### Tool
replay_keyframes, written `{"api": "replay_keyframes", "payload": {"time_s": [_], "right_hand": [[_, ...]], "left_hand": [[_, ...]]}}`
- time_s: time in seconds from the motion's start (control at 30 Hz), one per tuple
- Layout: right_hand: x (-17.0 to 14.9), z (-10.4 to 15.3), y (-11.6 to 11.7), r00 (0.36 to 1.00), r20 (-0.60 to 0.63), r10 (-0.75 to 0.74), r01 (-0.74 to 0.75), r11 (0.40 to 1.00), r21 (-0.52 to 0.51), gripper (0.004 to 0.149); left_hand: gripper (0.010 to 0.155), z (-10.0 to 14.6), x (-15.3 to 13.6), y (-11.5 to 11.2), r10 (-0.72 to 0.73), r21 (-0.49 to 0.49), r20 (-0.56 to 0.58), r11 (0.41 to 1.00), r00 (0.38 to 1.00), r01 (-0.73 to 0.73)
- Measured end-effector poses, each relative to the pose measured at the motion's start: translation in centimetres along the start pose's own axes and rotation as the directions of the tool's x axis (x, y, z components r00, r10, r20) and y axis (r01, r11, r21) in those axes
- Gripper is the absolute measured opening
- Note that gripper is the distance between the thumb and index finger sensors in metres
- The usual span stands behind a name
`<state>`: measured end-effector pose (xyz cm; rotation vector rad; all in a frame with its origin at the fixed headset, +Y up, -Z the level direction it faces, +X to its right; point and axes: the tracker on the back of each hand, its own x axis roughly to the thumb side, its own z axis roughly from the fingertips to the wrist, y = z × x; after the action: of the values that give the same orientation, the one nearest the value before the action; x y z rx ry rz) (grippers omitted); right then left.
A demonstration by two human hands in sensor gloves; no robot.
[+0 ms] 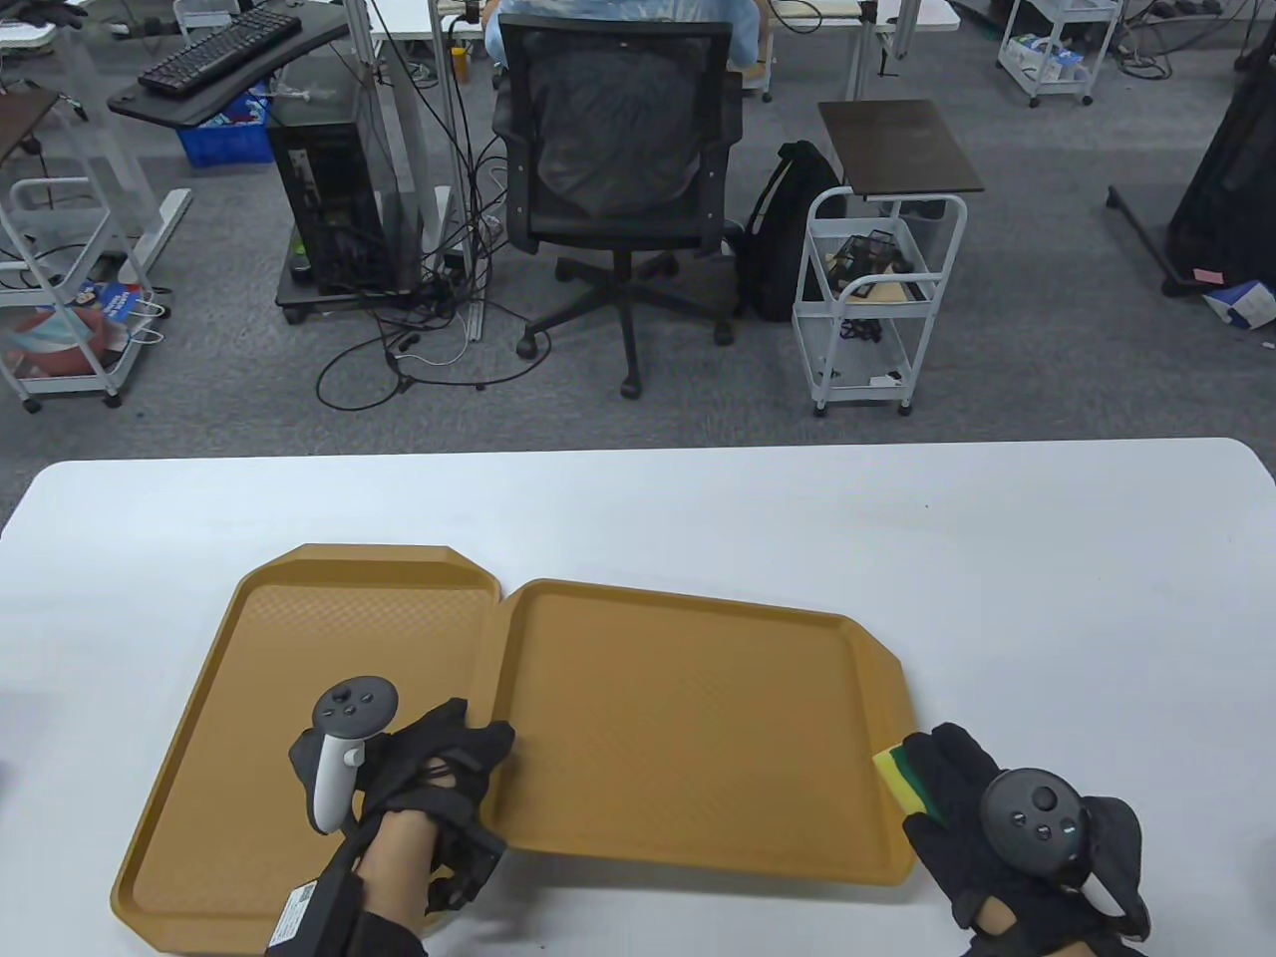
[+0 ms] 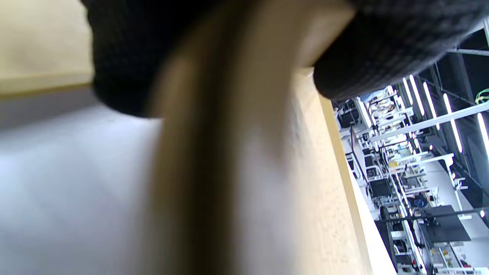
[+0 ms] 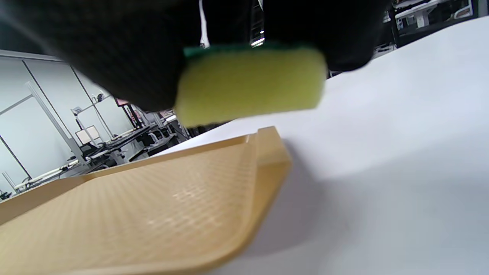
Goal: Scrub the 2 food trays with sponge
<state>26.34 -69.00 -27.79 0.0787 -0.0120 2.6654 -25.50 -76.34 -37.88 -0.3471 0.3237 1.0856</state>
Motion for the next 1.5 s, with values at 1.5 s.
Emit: {"api": "replay_keyframes", "payload": {"time_s": [1.5], "right_hand": [[-2.1,-0.1,-0.5,0.996,-0.083,0.031,-0.033,0.999,-0.024,0.068]], "left_hand": [[0.075,-14.2,9.2,-4.0,-0.623,0.369,-0.382,0.575,0.683,0.730]]}}
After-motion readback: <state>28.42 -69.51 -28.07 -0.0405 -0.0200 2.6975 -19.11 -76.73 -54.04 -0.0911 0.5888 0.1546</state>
